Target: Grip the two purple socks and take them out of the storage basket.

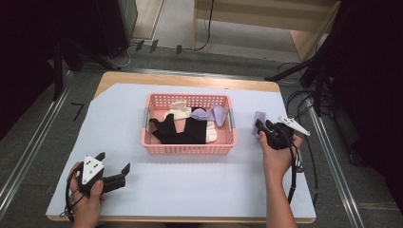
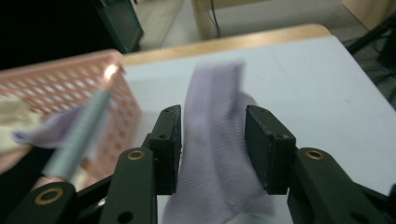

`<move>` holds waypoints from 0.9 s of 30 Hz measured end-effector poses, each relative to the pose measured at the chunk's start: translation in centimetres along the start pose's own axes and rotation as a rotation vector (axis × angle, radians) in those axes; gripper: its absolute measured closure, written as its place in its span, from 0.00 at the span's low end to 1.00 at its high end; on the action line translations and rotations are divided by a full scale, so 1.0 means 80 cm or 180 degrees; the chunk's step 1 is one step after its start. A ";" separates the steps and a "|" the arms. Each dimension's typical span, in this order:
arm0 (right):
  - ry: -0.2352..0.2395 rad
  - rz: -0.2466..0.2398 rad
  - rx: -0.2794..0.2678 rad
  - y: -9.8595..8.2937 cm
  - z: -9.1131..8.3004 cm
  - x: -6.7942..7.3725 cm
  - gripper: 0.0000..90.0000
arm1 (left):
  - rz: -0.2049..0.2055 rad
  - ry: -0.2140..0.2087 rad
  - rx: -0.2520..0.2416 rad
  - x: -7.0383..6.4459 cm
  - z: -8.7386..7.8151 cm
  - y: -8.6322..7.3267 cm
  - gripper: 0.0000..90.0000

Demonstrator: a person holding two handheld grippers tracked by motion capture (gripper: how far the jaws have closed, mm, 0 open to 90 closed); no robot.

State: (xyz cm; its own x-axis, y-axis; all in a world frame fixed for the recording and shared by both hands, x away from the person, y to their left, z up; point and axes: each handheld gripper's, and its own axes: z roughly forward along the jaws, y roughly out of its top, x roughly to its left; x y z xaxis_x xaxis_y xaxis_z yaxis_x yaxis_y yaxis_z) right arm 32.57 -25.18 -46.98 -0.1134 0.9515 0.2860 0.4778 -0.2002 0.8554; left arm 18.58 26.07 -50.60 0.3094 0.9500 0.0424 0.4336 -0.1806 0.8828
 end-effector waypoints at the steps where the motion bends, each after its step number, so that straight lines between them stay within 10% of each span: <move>1: 0.0068 -0.0030 -0.0046 0.005 -0.001 0.010 0.63 | -0.0001 0.0000 -0.0001 0.000 0.000 0.000 0.09; 11: 0.0379 -0.0630 0.0020 0.036 0.014 0.108 0.64 | 0.0000 -0.0013 -0.0008 0.000 0.000 0.000 0.09; 27: 0.0337 -0.0910 0.0991 0.021 0.094 0.193 0.66 | 0.0000 -0.0019 -0.0009 0.000 0.000 0.000 0.09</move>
State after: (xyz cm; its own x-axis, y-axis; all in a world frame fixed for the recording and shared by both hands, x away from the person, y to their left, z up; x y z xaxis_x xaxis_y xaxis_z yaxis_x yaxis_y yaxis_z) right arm 38.17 -9.10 -44.34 -0.3603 0.9259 0.1132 0.6522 0.1633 0.7403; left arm 18.55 26.09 -50.60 0.3143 0.9485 0.0395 0.4314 -0.1798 0.8841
